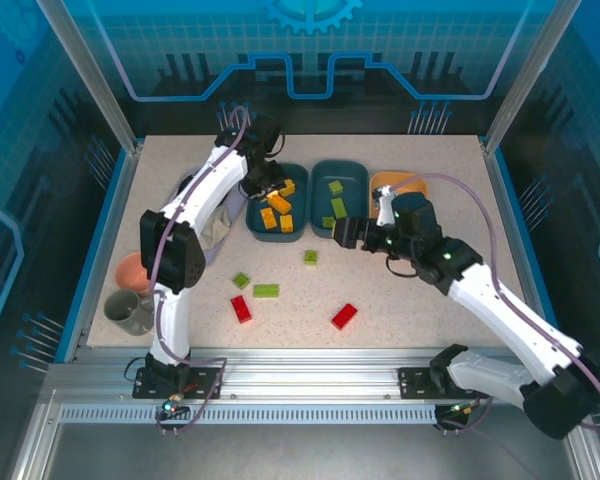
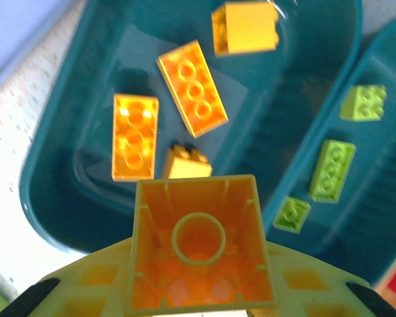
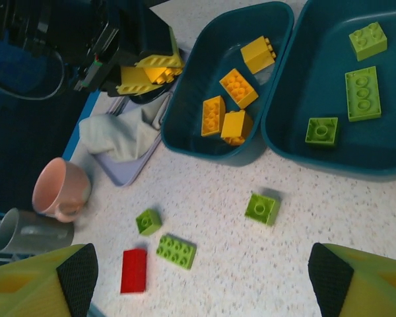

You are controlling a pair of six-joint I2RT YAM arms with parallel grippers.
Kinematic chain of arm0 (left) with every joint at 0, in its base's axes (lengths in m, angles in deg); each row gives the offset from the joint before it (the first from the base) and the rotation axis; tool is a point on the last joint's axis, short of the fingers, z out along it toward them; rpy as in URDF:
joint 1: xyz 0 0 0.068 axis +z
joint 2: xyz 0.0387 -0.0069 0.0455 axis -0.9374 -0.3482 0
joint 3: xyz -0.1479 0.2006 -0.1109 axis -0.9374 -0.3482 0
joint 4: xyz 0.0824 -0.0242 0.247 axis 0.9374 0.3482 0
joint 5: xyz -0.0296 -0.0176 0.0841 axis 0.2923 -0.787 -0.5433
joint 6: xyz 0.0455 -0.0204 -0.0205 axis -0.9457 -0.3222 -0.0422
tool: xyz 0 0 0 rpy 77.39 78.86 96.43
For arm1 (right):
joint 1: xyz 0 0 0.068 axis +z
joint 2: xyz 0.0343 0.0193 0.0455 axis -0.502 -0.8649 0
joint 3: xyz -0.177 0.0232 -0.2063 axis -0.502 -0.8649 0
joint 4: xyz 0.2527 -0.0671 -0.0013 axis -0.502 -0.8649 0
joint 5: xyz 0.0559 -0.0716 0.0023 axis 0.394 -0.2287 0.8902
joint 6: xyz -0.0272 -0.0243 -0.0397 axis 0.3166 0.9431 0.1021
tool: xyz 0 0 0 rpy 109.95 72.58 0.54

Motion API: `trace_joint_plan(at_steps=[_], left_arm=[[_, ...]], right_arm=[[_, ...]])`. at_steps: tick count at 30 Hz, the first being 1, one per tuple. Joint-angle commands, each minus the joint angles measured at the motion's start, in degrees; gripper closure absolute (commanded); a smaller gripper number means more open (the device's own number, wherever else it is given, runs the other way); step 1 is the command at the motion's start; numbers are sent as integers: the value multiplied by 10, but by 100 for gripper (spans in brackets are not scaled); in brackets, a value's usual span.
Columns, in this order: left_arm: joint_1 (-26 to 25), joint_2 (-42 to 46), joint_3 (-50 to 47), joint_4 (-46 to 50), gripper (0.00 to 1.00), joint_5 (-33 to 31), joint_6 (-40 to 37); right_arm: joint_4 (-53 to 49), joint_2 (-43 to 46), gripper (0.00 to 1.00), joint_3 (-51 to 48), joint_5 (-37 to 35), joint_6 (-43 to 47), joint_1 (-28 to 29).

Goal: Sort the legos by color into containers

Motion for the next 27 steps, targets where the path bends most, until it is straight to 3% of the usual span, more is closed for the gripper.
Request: trace_joint_plan(at_steps=[1, 11, 27], left_arm=[[5, -60, 47, -14, 81, -59, -44], [22, -179, 164, -35, 80, -102, -53], [32, -240, 190, -51, 68, -33, -67]], right_arm=[[68, -43, 14, 39, 17, -6, -12], [58, -93, 14, 58, 41, -8, -37], [35, -130, 14, 81, 64, -8, -59]])
